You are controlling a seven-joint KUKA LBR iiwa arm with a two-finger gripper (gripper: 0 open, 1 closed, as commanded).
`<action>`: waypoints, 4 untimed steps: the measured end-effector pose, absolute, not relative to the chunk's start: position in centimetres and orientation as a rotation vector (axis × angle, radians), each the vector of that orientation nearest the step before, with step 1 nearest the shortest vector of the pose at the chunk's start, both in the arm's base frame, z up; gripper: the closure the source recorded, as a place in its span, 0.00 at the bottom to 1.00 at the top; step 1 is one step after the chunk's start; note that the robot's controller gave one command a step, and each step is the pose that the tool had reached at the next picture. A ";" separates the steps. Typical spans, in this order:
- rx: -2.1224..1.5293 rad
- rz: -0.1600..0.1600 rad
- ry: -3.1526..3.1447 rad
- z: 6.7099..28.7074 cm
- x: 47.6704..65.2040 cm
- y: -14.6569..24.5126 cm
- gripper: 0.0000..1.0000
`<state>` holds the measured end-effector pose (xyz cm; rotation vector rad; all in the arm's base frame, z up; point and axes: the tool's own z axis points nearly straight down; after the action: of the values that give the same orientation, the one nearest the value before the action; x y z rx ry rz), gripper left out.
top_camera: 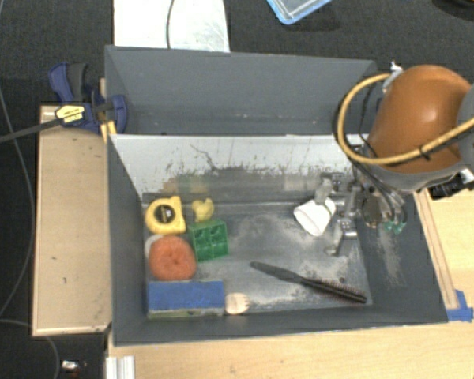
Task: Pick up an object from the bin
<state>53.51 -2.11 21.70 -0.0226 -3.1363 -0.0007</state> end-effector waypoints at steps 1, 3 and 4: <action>-0.022 0.000 -3.145 22.2 53.6 -2.1 0.00; 0.125 0.000 -3.152 14.4 48.5 -9.3 0.00; 0.195 -0.003 -3.136 7.1 49.5 -8.4 0.00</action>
Offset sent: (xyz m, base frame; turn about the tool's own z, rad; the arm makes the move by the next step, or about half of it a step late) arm -0.0403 -0.0350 -0.0614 0.0445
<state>49.51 -8.39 7.15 0.1947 -3.1356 -0.0026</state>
